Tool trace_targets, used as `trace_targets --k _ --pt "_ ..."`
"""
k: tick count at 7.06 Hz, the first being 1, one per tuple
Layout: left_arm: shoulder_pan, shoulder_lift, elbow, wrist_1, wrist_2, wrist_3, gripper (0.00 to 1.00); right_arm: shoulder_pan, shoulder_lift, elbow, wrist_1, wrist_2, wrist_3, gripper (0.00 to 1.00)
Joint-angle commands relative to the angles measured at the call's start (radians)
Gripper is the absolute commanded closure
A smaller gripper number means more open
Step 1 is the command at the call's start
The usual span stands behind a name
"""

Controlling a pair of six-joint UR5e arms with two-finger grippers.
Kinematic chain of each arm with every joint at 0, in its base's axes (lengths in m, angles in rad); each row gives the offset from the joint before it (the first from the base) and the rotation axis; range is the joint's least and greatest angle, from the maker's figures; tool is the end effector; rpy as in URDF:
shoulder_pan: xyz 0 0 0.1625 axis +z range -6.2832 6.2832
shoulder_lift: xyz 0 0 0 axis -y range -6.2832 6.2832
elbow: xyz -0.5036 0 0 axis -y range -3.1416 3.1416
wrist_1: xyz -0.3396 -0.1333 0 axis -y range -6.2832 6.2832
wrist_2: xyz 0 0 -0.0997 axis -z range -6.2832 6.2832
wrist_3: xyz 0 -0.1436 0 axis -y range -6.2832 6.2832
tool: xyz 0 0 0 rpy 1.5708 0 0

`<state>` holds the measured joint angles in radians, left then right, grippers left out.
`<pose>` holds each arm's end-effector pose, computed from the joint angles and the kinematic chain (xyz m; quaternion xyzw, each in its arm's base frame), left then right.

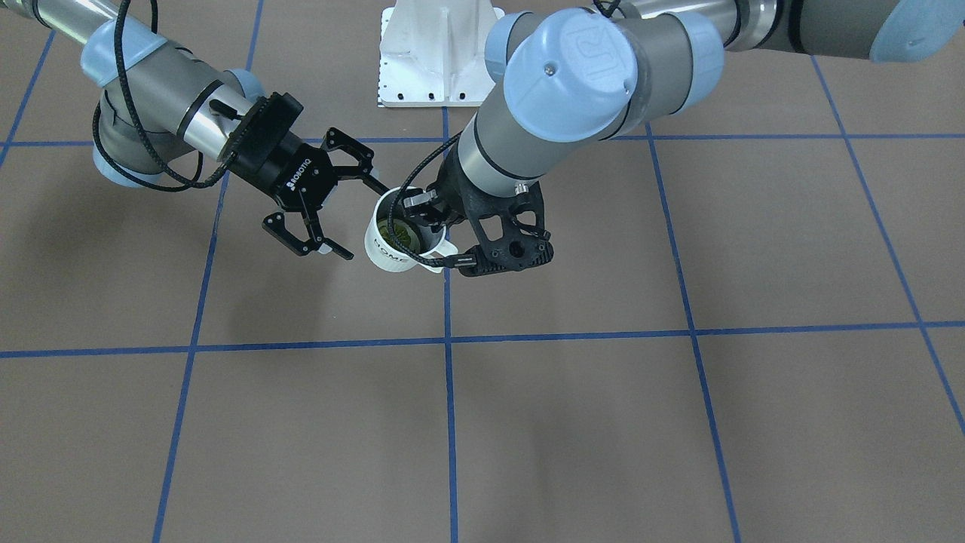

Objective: Left arm hands cup to right arm to dump lemon

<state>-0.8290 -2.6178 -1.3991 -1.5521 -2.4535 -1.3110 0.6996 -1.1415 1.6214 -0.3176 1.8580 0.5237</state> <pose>0.5158 -0.5960 0.1381 -0.1379 0.5225 -0.0607 0.8392 -0.4229 -0.4769 0.3430 0.5186 -0.5555 -0.2182 0.6123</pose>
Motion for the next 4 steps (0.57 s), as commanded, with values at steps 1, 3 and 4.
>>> trace_targets --k 1,3,4 --pt "0.01 -0.021 0.009 0.0 0.001 -0.004 1.0 -0.002 0.0 0.0 0.0 0.0 -0.001 0.01" --pt "0.011 -0.03 0.012 0.0 -0.001 -0.005 1.0 -0.003 0.0 0.0 0.0 0.0 0.001 0.01" --pt "0.011 -0.03 0.012 -0.002 -0.001 -0.005 1.0 -0.005 0.0 0.0 0.0 0.0 0.001 0.01"
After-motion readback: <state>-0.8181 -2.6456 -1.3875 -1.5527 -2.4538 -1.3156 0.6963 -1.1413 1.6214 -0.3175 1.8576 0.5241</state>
